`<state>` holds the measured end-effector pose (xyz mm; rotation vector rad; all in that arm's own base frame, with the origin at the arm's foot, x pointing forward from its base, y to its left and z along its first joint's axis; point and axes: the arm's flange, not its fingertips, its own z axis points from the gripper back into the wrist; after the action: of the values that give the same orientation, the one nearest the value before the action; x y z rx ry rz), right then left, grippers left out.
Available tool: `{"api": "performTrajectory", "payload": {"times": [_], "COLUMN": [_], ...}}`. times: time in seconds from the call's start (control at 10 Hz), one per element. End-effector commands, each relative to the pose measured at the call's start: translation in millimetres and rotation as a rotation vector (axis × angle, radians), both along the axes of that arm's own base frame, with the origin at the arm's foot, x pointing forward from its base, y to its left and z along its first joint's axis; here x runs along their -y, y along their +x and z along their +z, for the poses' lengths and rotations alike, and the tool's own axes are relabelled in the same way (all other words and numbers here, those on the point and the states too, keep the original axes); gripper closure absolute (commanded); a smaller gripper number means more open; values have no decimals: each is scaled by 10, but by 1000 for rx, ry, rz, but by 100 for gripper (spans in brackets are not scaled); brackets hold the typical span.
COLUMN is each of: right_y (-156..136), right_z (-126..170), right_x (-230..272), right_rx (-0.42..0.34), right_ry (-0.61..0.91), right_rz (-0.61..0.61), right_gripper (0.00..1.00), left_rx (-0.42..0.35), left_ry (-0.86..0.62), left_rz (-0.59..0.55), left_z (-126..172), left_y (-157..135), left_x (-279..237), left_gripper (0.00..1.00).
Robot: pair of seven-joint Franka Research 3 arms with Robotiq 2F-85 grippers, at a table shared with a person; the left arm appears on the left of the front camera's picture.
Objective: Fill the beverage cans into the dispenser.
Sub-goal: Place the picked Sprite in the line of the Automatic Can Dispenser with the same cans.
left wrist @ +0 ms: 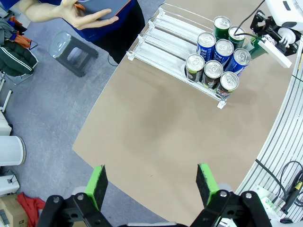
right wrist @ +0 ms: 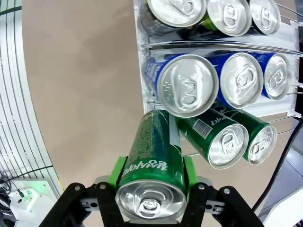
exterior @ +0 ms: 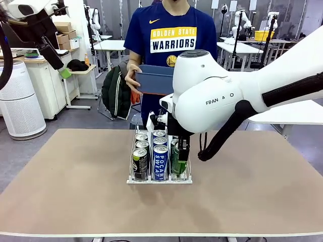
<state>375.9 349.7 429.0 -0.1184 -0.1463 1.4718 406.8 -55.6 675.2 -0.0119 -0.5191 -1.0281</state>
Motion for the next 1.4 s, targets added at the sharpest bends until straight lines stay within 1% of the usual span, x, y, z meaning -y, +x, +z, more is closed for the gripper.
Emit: {"api": "performTrajectory", "payload": {"times": [0.0,0.1,0.4,0.5,0.7,1.0,1.1,1.2,1.3], "right_y": [248,308,425,437,427,409,392,391,391], "right_z": [-7,-27,-186,-243,-329,-470,-456,-381,-381], "right_x": [-20,-29,-49,-30,2,51,75,22,22], "right_rx": [47,48,8,-13,-86,-137,-145,-90,-90], "right_ry": [45,46,16,10,0,-4,8,-14,-14], "right_rz": [3,-4,-12,-16,-18,-6,20,-34,-34], "right_gripper": [42,42,42,42,42,42,42,42,42], "left_rx": [-8,-8,-8,-8,-8,-8,-8,-8,-8], "left_ry": [6,6,6,6,6,6,6,6,6], "left_rz": [-4,-4,-4,-4,-4,-4,-4,-4,-4], "left_z": [-4,-4,-4,-4,-4,-4,-4,-4,-4], "left_y": [-7,-7,-7,-7,-7,-7,-7,-7,-7], "left_x": [-28,-28,-28,-28,-28,-28,-28,-28,-28], "left_gripper": [0,0,0,0,0,0,0,0,0]}}
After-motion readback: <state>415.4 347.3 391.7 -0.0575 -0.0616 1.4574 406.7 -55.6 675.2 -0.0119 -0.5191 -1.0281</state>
